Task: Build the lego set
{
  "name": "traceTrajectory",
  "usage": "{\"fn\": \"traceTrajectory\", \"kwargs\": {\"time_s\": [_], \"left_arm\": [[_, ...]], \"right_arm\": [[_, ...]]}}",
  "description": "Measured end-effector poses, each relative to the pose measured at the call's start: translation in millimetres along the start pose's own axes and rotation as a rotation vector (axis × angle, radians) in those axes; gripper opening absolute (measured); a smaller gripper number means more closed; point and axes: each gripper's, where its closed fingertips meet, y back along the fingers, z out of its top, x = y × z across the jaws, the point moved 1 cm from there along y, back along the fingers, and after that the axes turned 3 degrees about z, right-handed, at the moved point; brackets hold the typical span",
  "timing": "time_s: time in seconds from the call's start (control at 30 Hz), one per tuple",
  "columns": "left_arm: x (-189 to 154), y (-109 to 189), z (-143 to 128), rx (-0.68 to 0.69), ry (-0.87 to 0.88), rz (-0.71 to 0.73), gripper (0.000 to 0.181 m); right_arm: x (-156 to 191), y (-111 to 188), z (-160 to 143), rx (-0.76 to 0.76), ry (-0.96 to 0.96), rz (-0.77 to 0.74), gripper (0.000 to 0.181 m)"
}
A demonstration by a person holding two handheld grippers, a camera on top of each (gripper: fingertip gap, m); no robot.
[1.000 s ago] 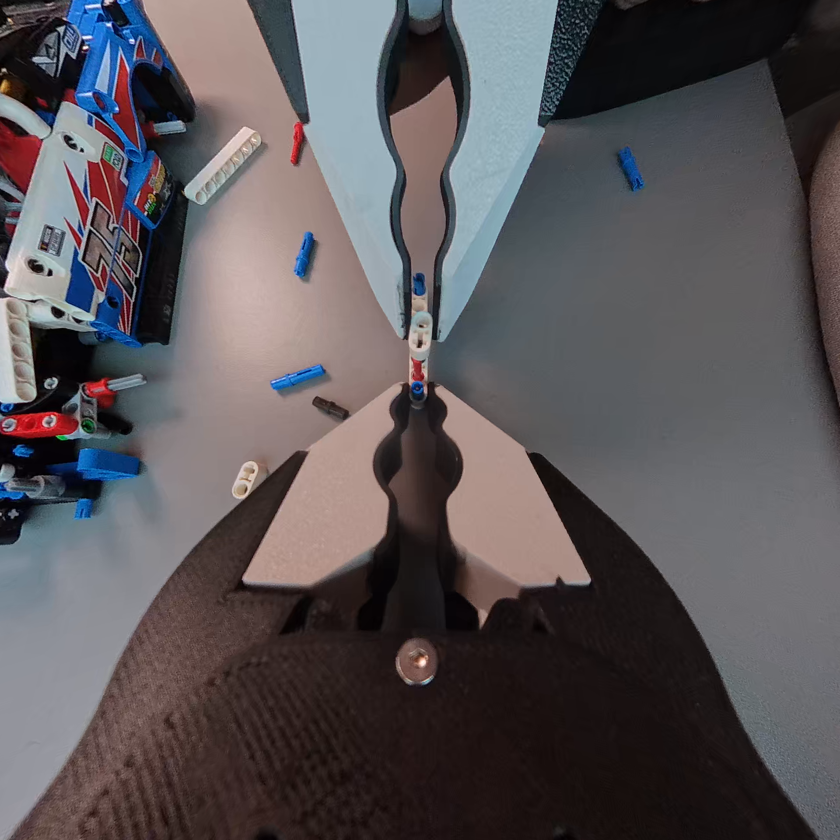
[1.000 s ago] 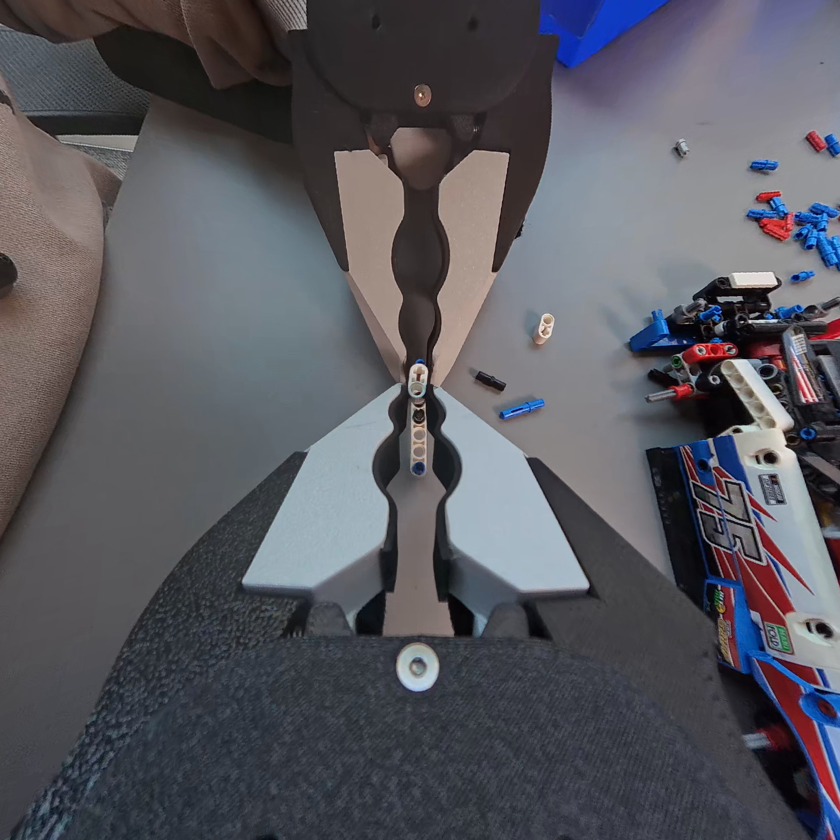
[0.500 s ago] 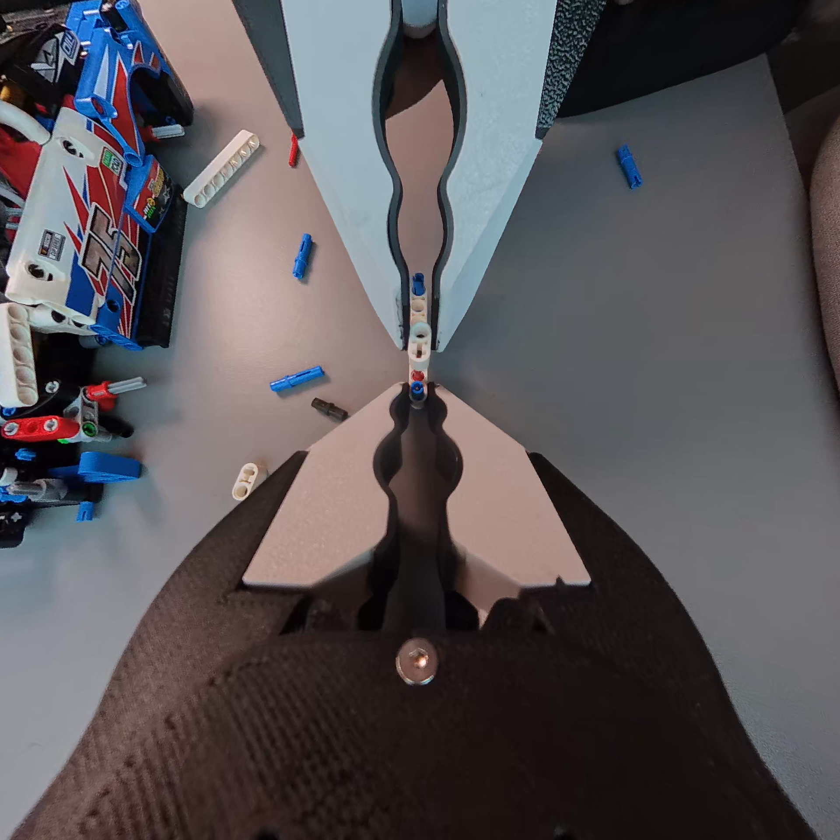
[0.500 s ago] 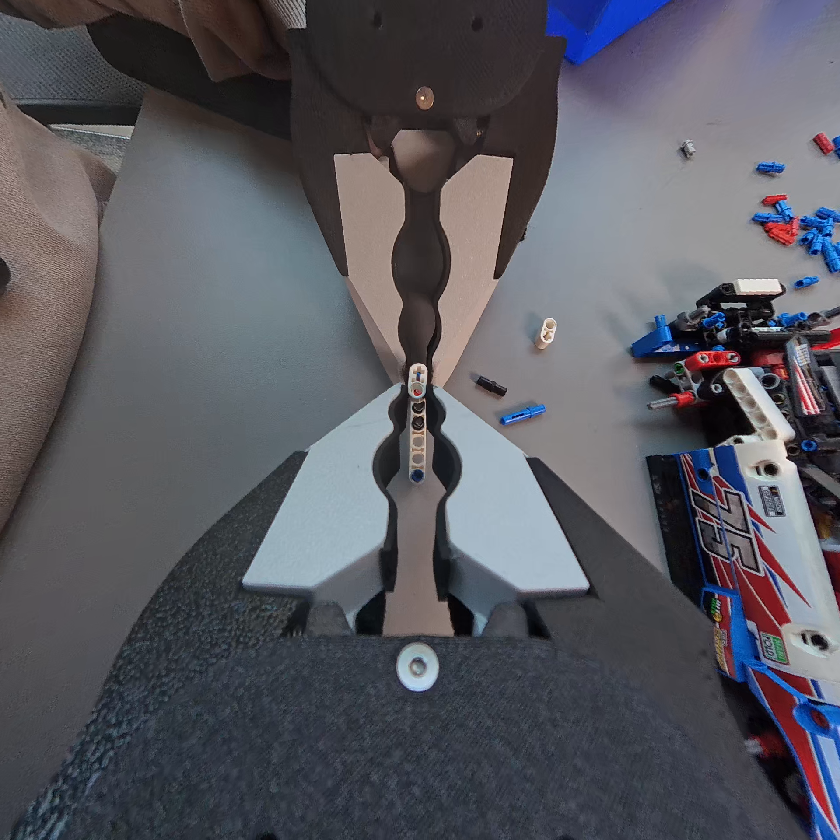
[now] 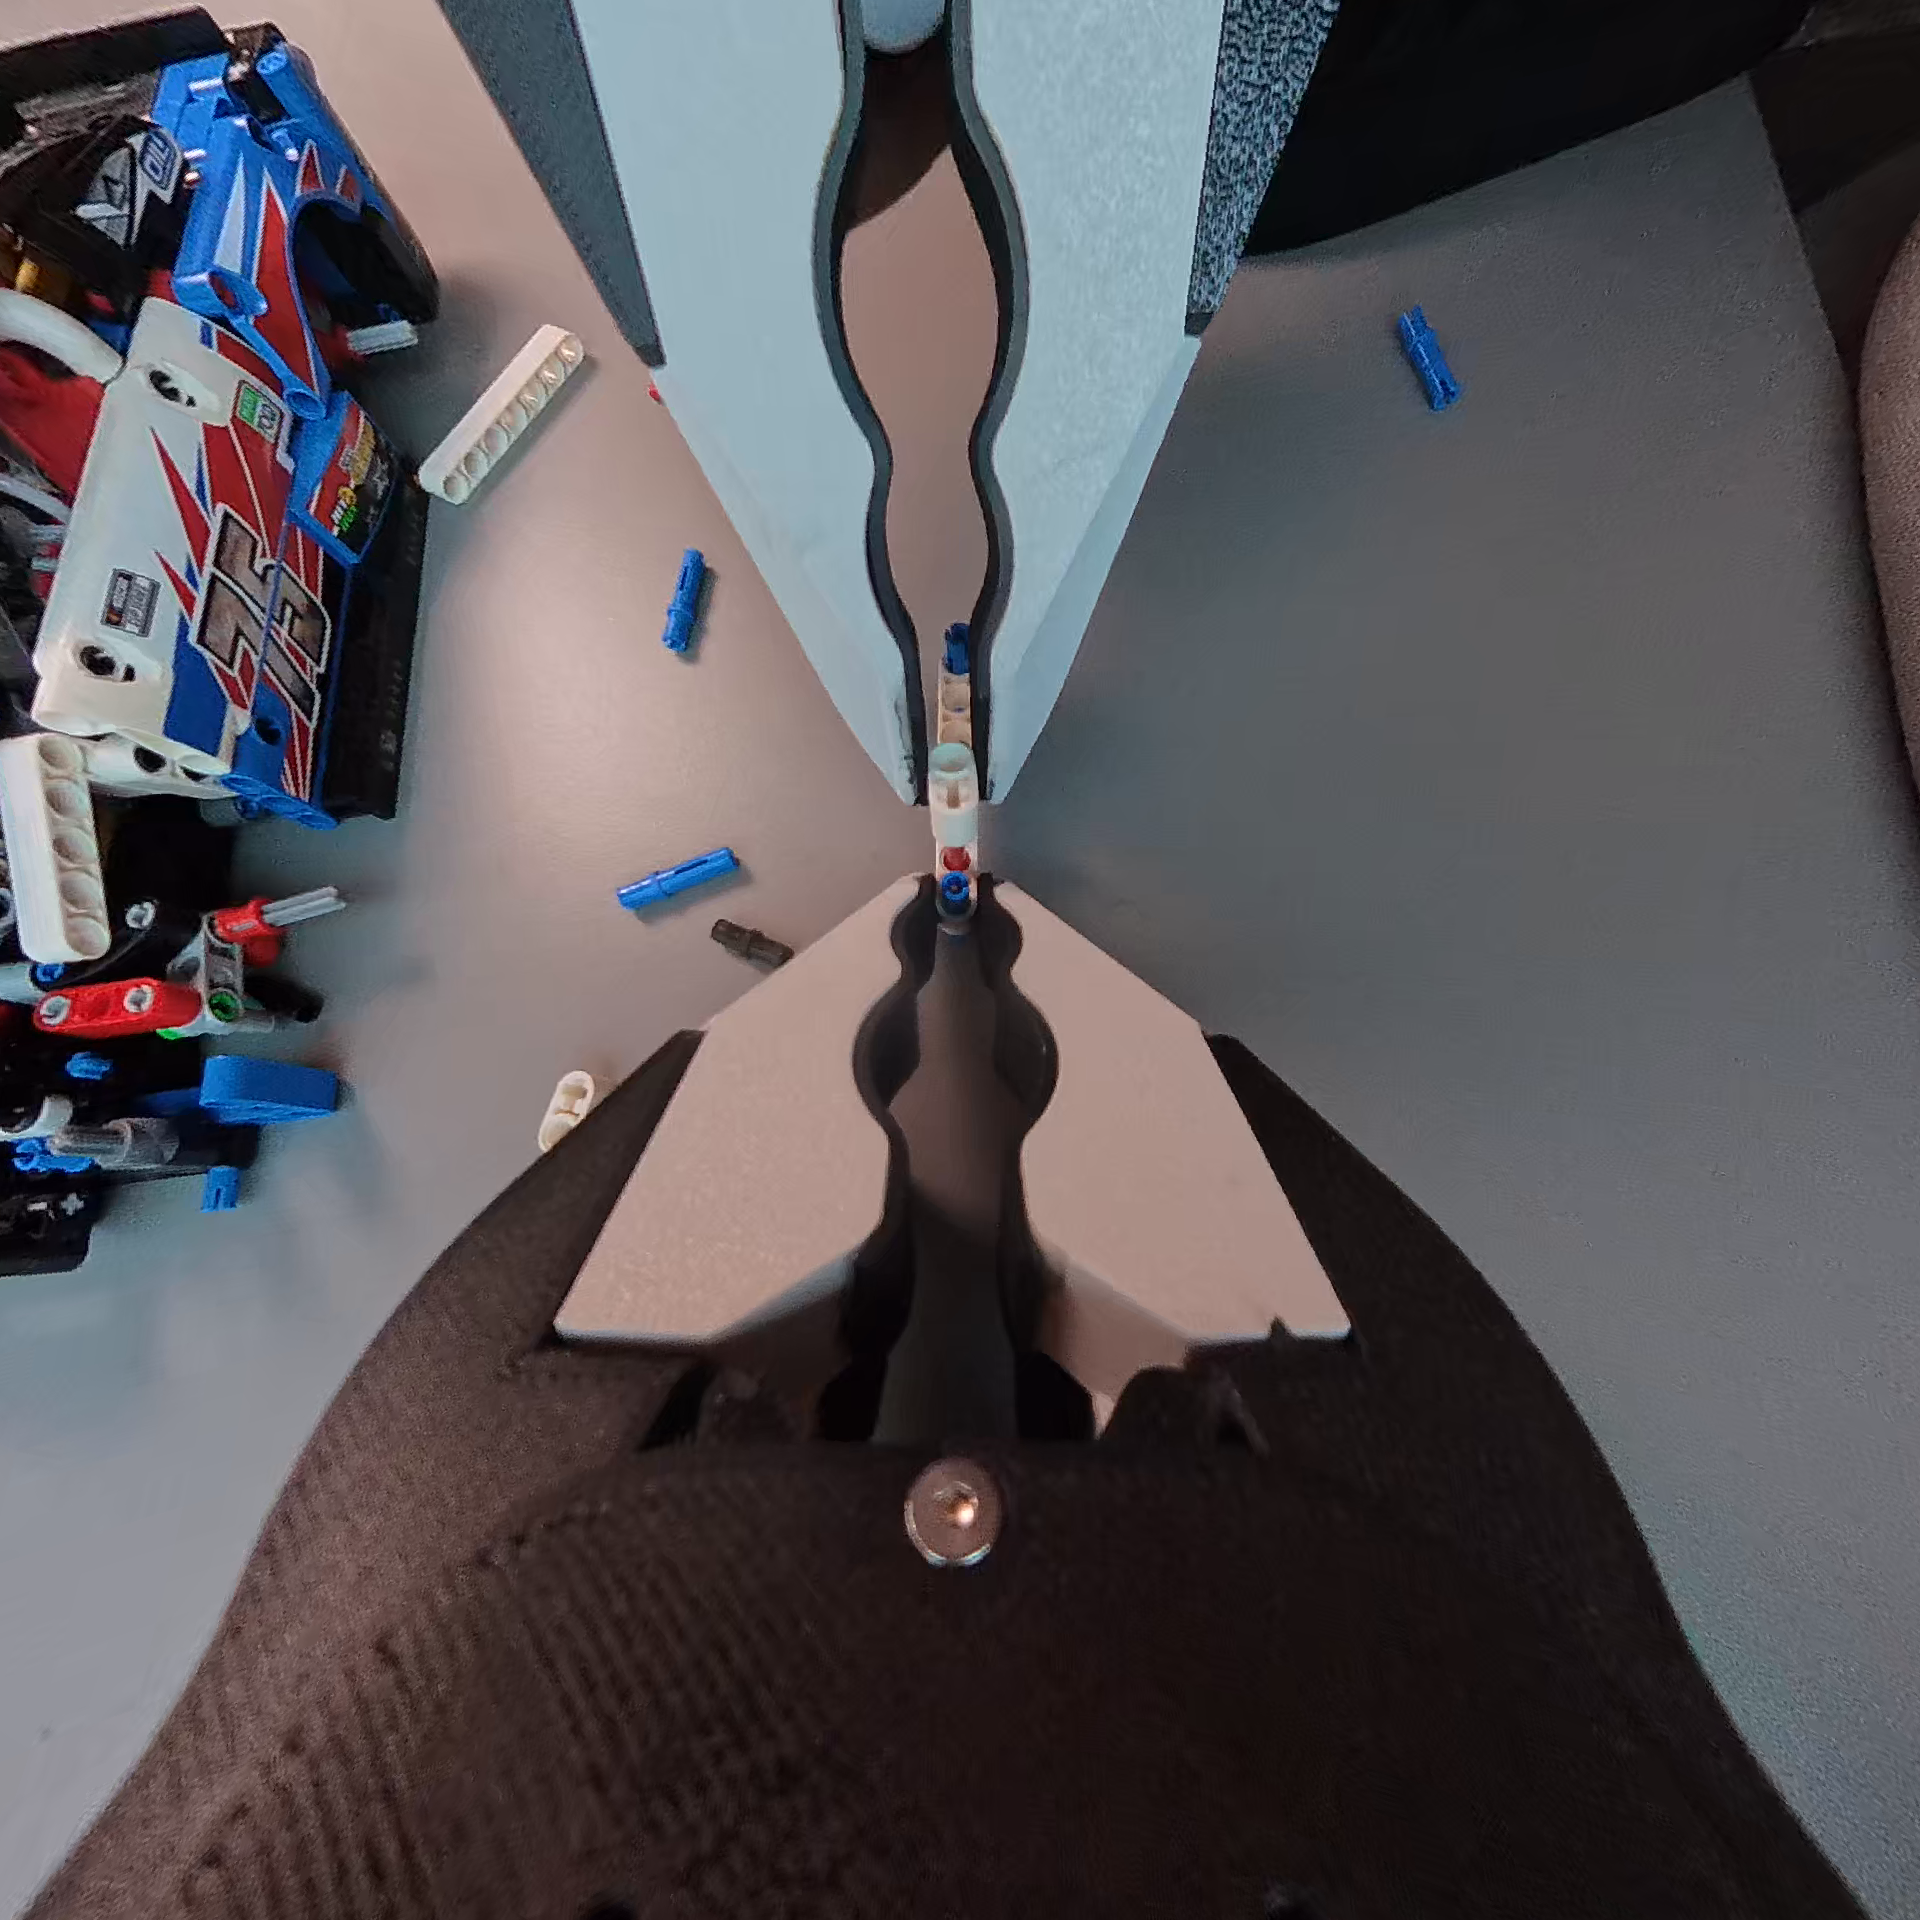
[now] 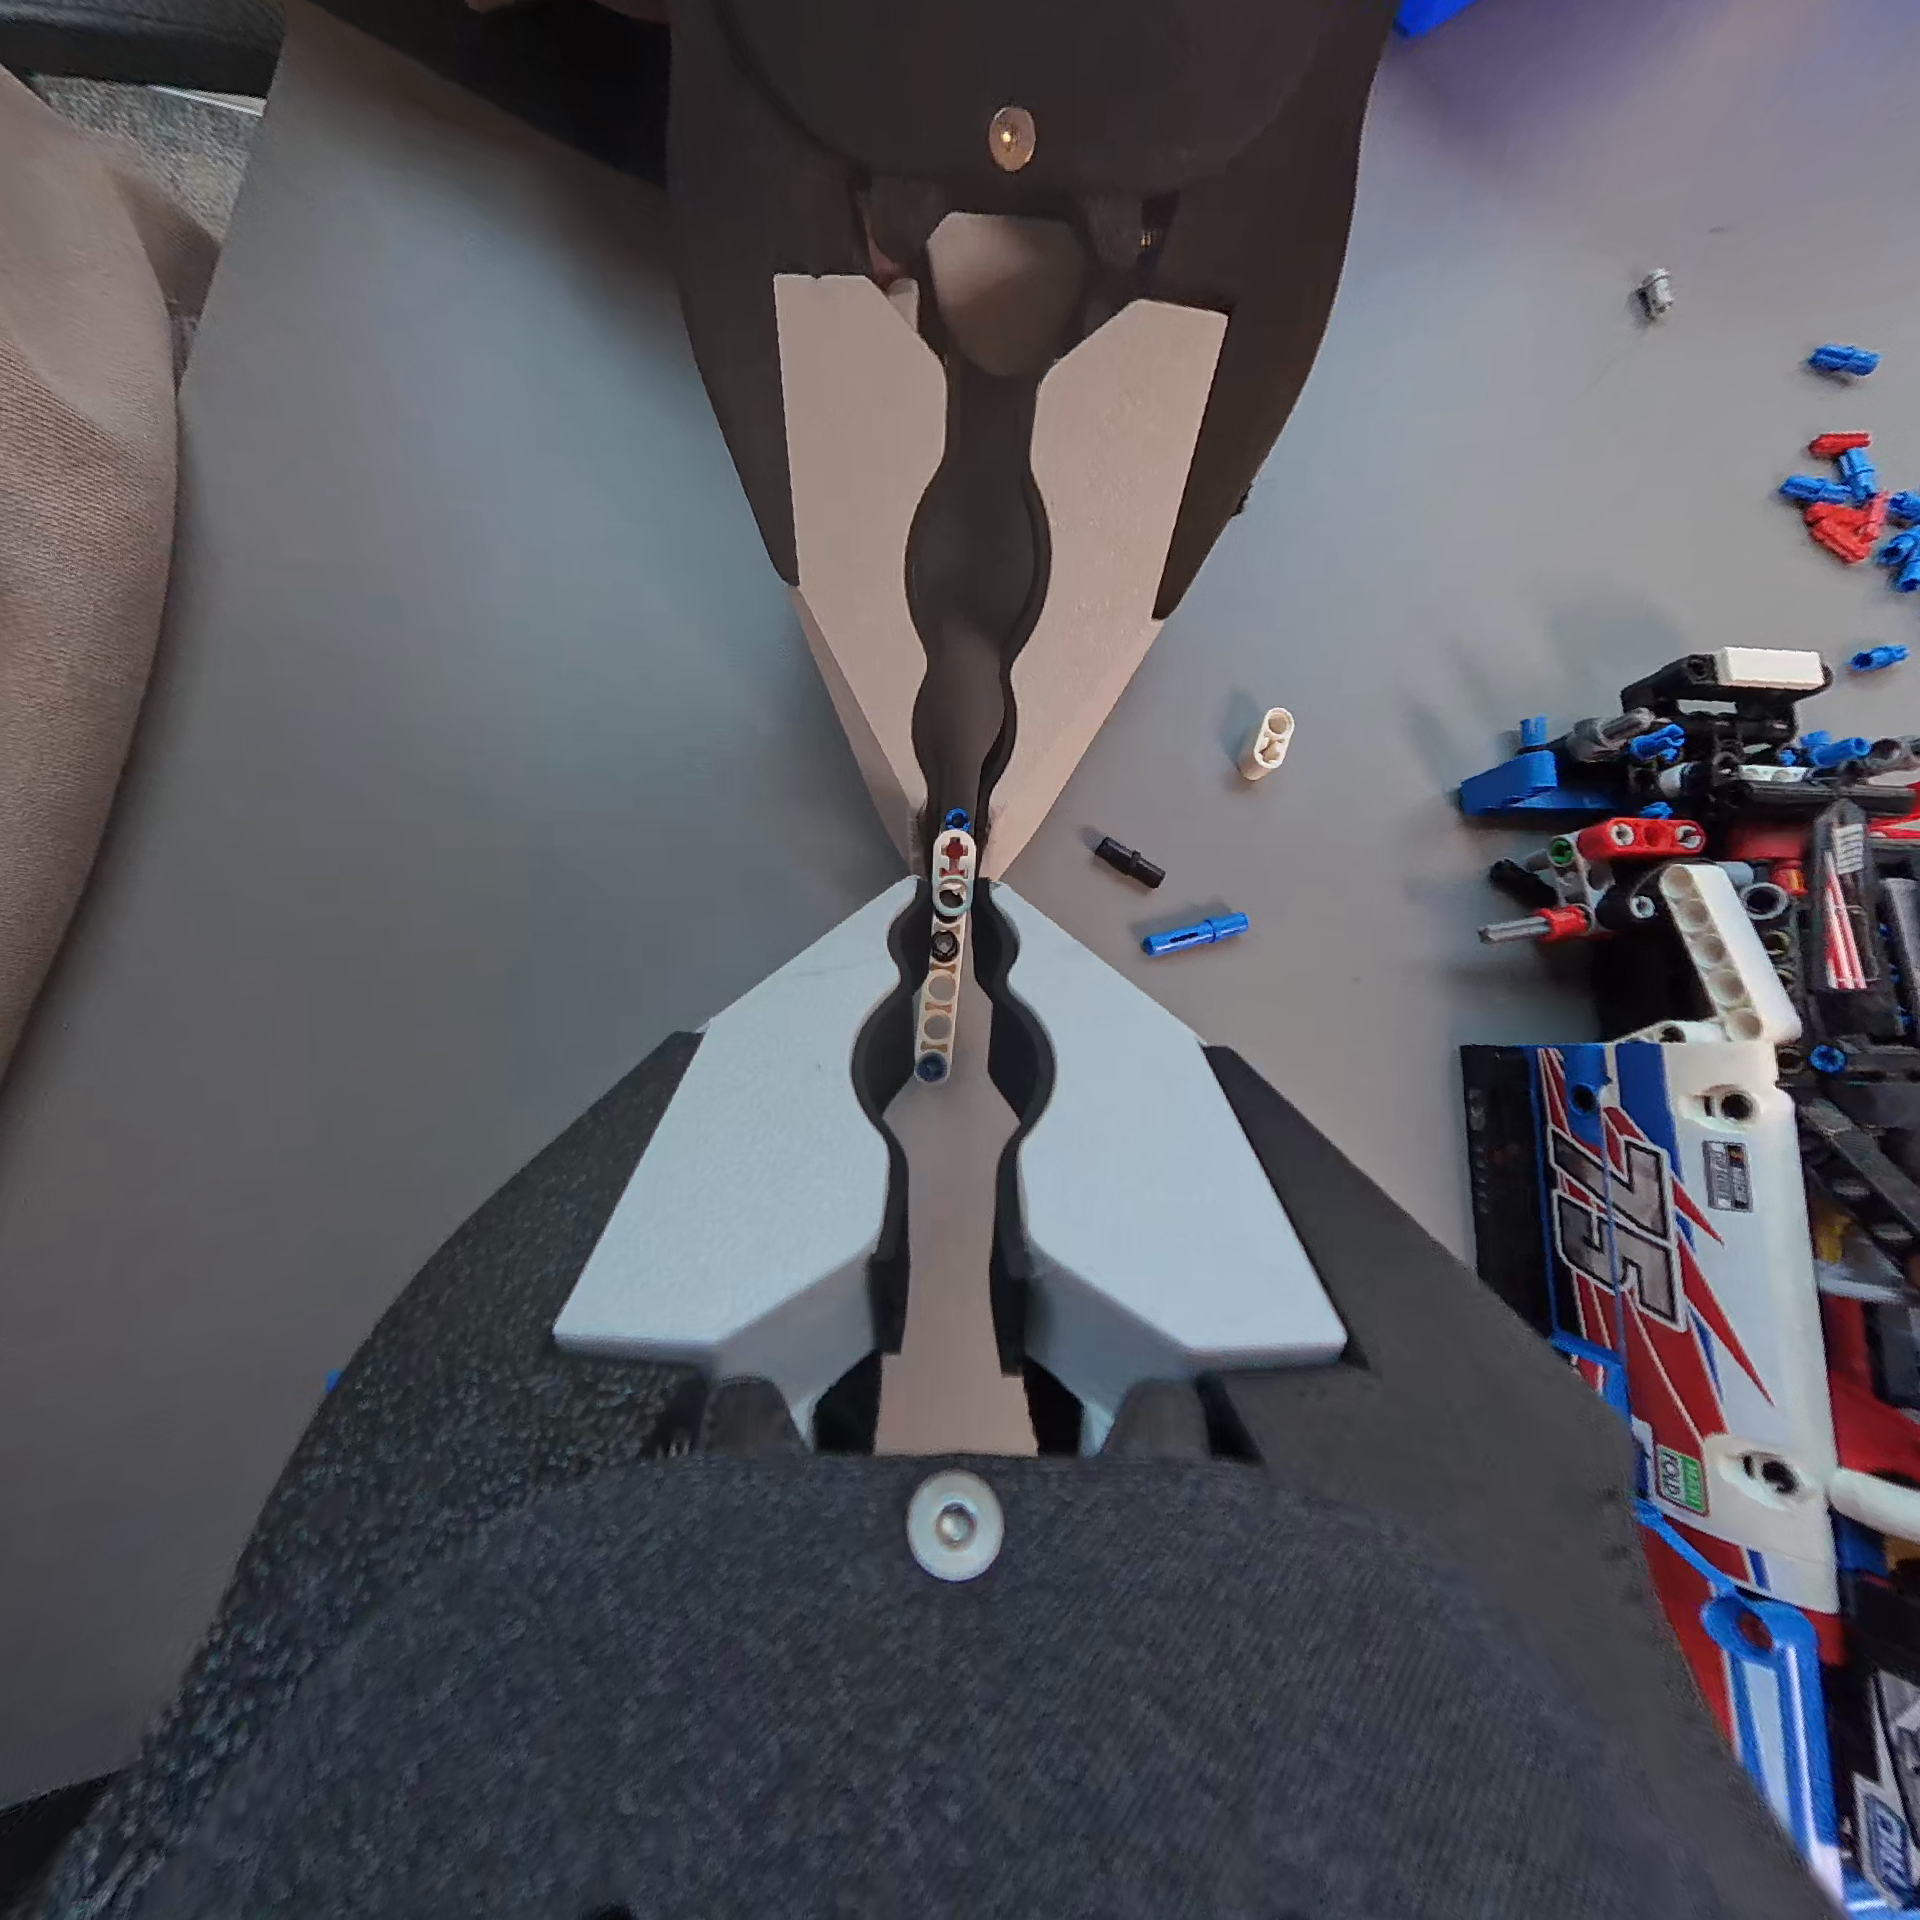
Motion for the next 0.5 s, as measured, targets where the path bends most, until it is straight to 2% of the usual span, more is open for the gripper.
{"fn": "traceTrajectory", "kwargs": {"time_s": [0.03,0.17,0.5], "left_arm": [[0.0,0.0,-0.2,0.000,0.001,-0.001,0.005],[0.4,0.3,-0.6,0.002,0.013,-0.005,0.005],[-0.7,0.5,-0.7,0.006,0.028,-0.017,0.006]], "right_arm": [[-0.2,-0.2,0.4,0.009,0.004,0.003,0.005],[-1.6,-3.0,-1.6,0.042,0.022,-0.002,0.005],[-1.8,-1.8,5.1,-0.024,-0.012,0.006,0.009]]}}
